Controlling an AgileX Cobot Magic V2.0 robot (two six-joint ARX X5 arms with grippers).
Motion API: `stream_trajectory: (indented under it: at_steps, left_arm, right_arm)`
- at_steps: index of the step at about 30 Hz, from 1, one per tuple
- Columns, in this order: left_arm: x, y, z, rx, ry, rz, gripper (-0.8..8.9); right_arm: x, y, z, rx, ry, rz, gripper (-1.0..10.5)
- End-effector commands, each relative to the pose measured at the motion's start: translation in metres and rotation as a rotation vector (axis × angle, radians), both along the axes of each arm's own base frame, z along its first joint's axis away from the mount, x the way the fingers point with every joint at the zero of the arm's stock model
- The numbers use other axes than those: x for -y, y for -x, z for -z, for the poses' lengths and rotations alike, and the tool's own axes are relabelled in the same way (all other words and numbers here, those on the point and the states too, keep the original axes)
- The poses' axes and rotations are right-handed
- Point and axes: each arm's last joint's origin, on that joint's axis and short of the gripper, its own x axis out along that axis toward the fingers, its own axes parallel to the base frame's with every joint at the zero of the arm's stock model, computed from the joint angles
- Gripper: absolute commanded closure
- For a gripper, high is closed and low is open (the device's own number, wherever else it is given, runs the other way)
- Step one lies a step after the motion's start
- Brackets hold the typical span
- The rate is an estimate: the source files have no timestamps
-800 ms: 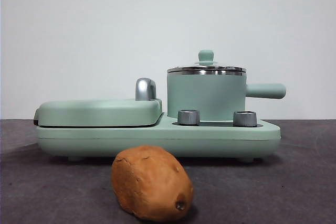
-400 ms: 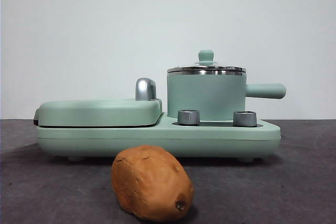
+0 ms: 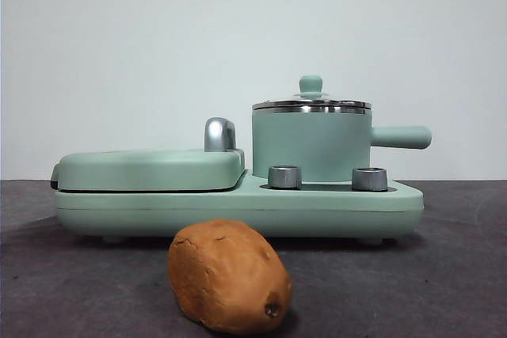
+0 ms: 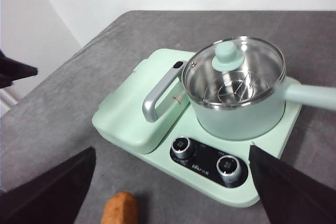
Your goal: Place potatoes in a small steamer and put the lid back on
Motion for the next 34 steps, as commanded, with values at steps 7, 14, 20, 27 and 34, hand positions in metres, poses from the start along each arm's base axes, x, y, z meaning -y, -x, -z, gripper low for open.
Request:
stream_trajectory:
  at_steps: [7,14,20,27,34]
  left_arm:
    - [0.041,-0.067,-0.023,-0.102,-0.043,0.063,4.05]
    - [0.102,-0.134,-0.041,-0.125,-0.136,0.083,4.08]
    - [0.156,-0.181,-0.042,-0.077,-0.241,0.057,4.09]
    - [0.202,-0.205,-0.028,-0.020,-0.323,0.043,4.10]
    - [0.245,-0.199,0.007,-0.009,-0.442,0.080,4.14]
  right_arm:
    - [0.001,0.013,0.002,-0.096,-0.014,0.006,4.8]
    - [0.002,0.024,0.002,-0.087,-0.015,0.006,4.8]
    - [0.002,0.025,0.002,-0.090,-0.021,0.007,4.8]
    - [-0.001,0.025,0.002,-0.091,-0.019,-0.020,4.8]
    - [-0.002,0.025,0.002,-0.092,-0.017,-0.027,4.8]
